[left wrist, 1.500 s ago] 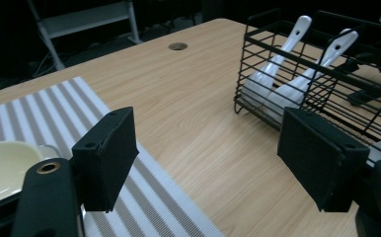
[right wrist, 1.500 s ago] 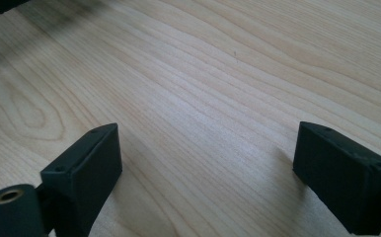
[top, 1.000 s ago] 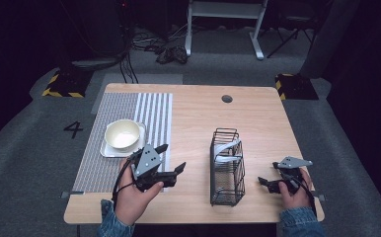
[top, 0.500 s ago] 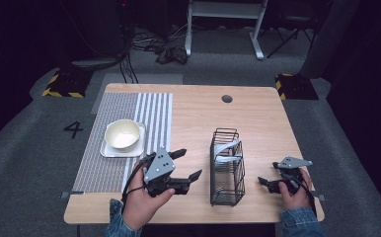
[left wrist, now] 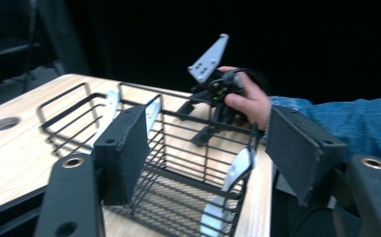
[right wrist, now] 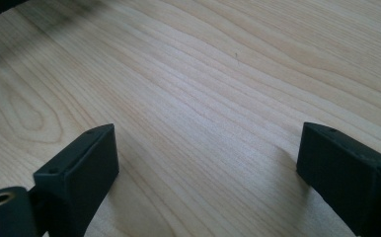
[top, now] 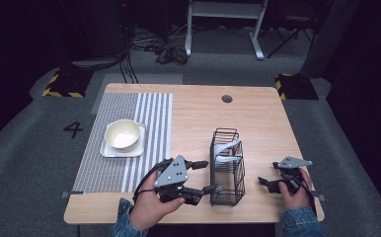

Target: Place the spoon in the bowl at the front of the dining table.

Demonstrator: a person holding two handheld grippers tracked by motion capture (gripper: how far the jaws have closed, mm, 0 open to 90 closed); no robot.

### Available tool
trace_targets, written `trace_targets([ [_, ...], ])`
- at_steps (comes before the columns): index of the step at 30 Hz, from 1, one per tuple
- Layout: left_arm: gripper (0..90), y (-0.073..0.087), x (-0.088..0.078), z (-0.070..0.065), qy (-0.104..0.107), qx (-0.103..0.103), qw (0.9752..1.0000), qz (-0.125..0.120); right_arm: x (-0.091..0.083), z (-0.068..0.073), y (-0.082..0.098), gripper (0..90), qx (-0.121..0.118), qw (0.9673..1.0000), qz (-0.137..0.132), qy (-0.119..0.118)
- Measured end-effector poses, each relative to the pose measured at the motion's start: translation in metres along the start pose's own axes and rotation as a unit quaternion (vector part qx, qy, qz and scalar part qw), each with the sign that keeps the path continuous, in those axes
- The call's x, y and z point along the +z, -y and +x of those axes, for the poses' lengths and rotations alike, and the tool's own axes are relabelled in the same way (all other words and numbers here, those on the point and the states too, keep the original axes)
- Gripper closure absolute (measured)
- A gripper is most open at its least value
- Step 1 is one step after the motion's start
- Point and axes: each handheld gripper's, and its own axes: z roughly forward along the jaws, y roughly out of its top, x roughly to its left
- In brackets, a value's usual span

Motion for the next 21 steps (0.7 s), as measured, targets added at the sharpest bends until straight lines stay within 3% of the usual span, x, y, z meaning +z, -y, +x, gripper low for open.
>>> trace_targets([
  [1, 34.9, 0.0, 0.0, 0.0, 0.0, 0.0, 1.0, 0.0, 0.0, 0.0, 0.0, 8.9, 0.0, 1.0, 0.0, 0.0],
  [4, 39.1, 0.002, 0.006, 0.002, 0.035, 0.018, 0.9992, -0.008, 0.0, 0.0, 0.0, 8.9, 0.001, 1.0, 0.0, 0.0],
  [5, 40.1, 0.002, 0.006, 0.002, 0.035, 0.018, 0.9992, -0.008, 0.0, 0.0, 0.0, 8.9, 0.001, 1.0, 0.0, 0.0],
  [9, 45.7, 0.006, 0.014, 0.005, 0.068, 0.015, 0.9975, -0.012, 0.0, 0.0, 0.0, 8.9, -0.001, 1.0, 0.0, 0.0],
  [15, 51.6, 0.01, 0.024, 0.007, 0.093, 0.025, 0.9953, -0.013, 0.0, 0.0, 0.0, 8.9, 0.001, 1.0, 0.0, 0.0],
  [21, 70.6, 0.014, 0.029, 0.008, 0.104, 0.03, 0.9942, -0.006, 0.0, 0.0, 0.0, 8.9, 0.0, 1.0, 0.0, 0.0],
])
